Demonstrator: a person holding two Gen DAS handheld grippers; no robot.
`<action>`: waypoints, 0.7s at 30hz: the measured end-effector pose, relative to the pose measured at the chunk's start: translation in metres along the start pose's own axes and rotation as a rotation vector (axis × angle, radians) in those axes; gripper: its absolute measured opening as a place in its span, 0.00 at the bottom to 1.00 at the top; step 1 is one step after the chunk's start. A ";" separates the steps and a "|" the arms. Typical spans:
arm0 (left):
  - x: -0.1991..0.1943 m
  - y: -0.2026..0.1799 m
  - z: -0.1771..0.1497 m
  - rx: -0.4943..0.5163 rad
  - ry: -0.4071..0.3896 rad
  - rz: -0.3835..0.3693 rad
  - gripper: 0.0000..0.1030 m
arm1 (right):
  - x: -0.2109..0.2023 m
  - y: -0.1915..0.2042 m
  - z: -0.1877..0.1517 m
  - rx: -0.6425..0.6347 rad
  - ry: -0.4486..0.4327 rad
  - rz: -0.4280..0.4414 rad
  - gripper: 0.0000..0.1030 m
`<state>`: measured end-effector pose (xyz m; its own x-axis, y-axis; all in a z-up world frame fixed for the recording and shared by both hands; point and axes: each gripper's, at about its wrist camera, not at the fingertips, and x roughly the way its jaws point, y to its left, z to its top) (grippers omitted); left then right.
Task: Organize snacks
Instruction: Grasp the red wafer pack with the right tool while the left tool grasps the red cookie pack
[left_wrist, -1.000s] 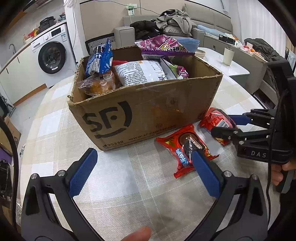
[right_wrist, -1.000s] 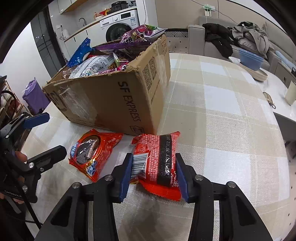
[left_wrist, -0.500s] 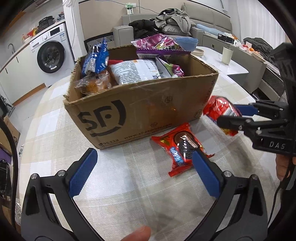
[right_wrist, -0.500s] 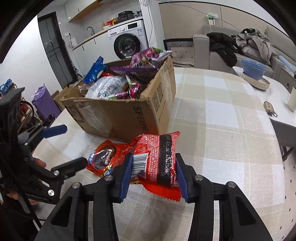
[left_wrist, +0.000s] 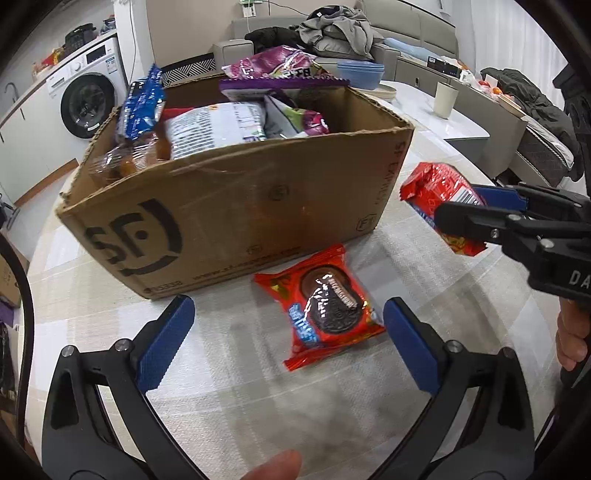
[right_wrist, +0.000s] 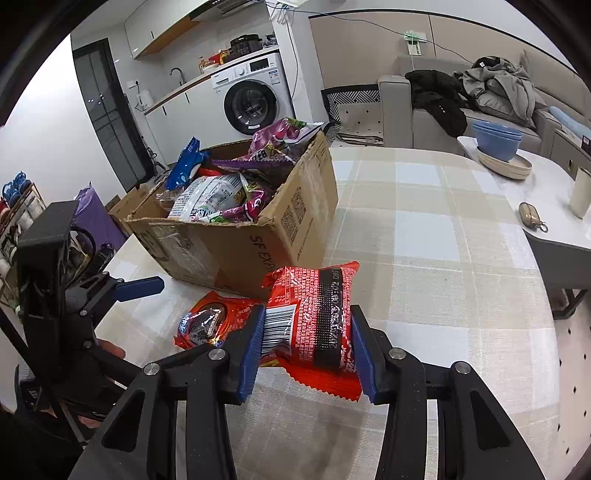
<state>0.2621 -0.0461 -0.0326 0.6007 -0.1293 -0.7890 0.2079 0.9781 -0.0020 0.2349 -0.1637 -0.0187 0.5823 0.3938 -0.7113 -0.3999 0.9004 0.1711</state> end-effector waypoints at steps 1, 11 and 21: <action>0.002 -0.002 0.001 0.003 0.003 0.003 0.99 | -0.002 -0.001 0.001 0.003 -0.003 -0.001 0.43; 0.023 -0.019 0.010 0.009 0.039 -0.021 0.94 | -0.005 -0.005 0.000 0.009 -0.011 -0.007 0.43; 0.024 -0.033 0.002 0.062 0.036 -0.069 0.45 | -0.006 -0.004 0.000 0.006 -0.017 -0.007 0.43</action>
<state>0.2708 -0.0821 -0.0502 0.5551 -0.1888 -0.8101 0.2960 0.9550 -0.0197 0.2328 -0.1694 -0.0145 0.5972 0.3908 -0.7004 -0.3917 0.9042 0.1705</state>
